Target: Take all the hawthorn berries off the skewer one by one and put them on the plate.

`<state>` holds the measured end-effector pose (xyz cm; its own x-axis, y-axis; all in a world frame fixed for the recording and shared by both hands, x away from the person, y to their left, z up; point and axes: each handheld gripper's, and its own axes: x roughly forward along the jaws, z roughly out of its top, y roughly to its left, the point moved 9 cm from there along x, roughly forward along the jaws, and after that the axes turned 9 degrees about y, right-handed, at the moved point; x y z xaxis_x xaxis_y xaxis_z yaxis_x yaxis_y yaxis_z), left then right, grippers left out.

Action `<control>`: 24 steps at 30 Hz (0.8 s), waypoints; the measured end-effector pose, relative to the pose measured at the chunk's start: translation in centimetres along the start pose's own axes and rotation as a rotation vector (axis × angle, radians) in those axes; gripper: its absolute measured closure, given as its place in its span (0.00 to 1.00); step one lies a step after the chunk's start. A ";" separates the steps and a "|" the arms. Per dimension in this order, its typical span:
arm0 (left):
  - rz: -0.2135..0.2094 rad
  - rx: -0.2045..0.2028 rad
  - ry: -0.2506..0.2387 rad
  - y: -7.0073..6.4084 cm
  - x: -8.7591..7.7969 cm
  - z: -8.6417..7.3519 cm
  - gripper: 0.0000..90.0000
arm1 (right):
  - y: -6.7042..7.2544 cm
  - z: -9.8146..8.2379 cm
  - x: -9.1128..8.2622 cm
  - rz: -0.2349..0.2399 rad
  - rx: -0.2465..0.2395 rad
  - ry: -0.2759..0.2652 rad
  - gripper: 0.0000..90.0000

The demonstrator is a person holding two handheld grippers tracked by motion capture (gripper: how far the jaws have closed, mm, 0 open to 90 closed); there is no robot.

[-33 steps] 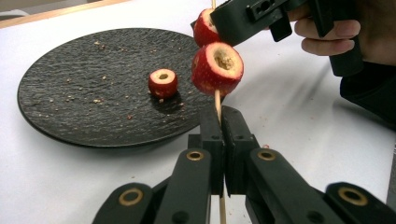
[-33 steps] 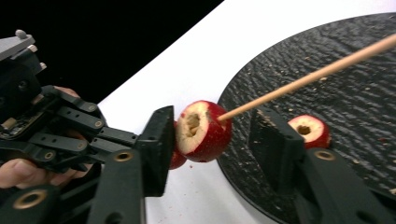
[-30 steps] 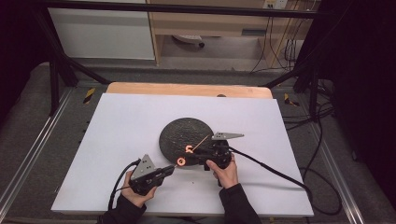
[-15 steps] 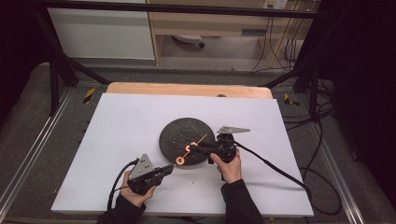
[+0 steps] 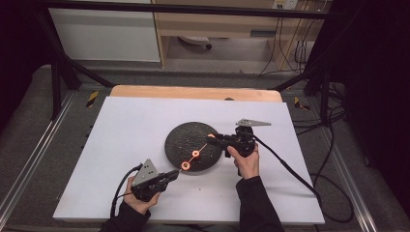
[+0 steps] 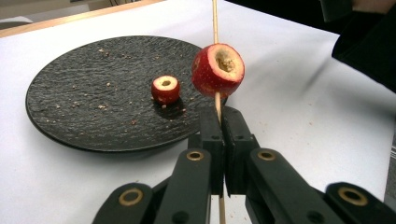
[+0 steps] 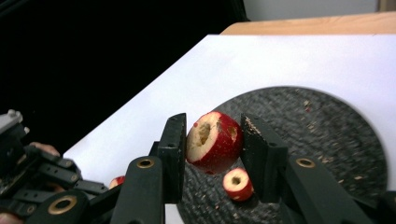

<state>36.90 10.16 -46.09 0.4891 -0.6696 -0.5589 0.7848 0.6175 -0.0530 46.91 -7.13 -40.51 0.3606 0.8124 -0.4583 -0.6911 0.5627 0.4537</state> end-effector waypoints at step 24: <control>0.021 -0.023 -0.002 0.8 -0.3 -0.1 0.98 | -4.5 -1.2 2.1 -0.162 0.034 0.086 0.70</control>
<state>37.36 10.91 -46.08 0.5060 -0.6573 -0.5585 0.7654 0.6407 -0.0605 50.06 -8.14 -44.48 0.4094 0.6957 -0.5903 -0.6063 0.6909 0.3937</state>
